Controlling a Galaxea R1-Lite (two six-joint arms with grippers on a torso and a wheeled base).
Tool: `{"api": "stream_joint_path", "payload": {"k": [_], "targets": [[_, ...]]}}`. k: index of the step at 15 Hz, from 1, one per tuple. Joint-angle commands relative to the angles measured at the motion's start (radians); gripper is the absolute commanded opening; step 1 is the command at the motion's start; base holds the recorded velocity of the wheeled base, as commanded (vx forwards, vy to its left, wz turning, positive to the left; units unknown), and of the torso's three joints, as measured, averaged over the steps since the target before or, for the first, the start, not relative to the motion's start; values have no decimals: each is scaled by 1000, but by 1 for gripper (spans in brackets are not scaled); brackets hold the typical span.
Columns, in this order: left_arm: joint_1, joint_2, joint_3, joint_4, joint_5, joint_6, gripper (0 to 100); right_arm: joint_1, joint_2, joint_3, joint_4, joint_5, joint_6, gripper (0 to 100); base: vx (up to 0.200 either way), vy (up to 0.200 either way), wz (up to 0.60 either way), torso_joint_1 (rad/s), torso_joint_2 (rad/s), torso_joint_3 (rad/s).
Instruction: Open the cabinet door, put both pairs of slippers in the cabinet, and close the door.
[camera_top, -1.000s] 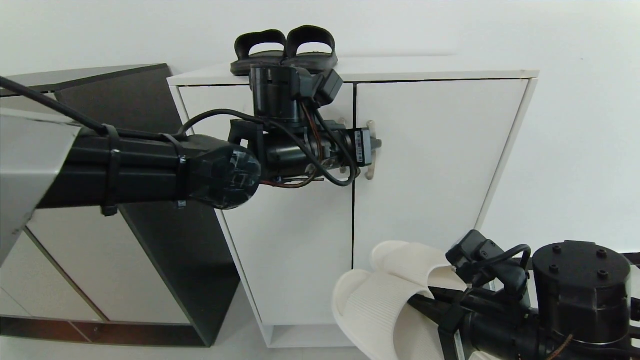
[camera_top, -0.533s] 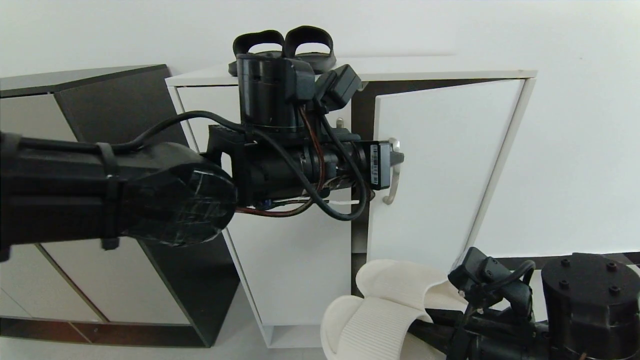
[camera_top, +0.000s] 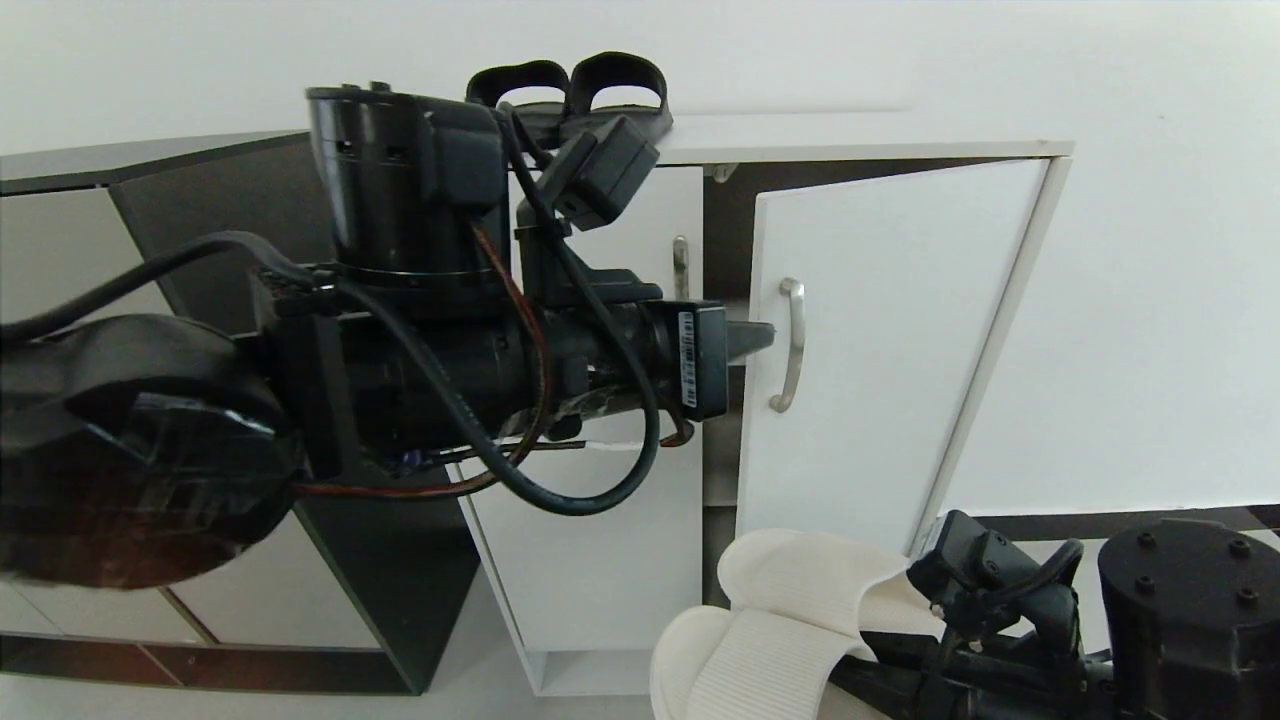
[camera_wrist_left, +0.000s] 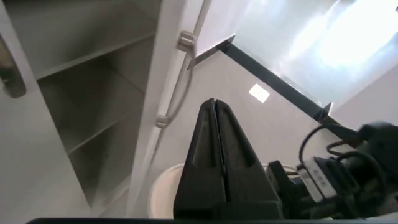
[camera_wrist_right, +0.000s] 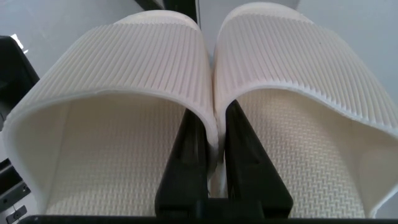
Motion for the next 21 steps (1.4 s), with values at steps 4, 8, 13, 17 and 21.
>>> {"api": "stream_joint_path", "payload": {"k": [4, 8, 13, 17, 21], "targets": [[113, 40, 0, -124, -31, -40, 0, 5, 5, 5, -1, 0, -1, 0, 0, 0, 0, 0, 0, 0], [121, 166, -128, -147, -31, -55, 0, 11, 17, 15, -1, 0, -13, 0, 0, 0, 0, 0, 0, 0], [128, 281, -284, -115, -24, -55, 0, 31, 17, 27, -1, 0, -15, 0, 0, 0, 0, 0, 0, 0], [125, 284, -312, -110, -11, -61, 0, 48, 20, 31, 1, -4, -15, 0, -100, 0, 0, 1, -1, 0], [13, 192, -211, -116, 25, -52, 0, 82, 17, 56, -1, -4, -15, 0, -200, 0, 0, 2, 1, 4]]}}
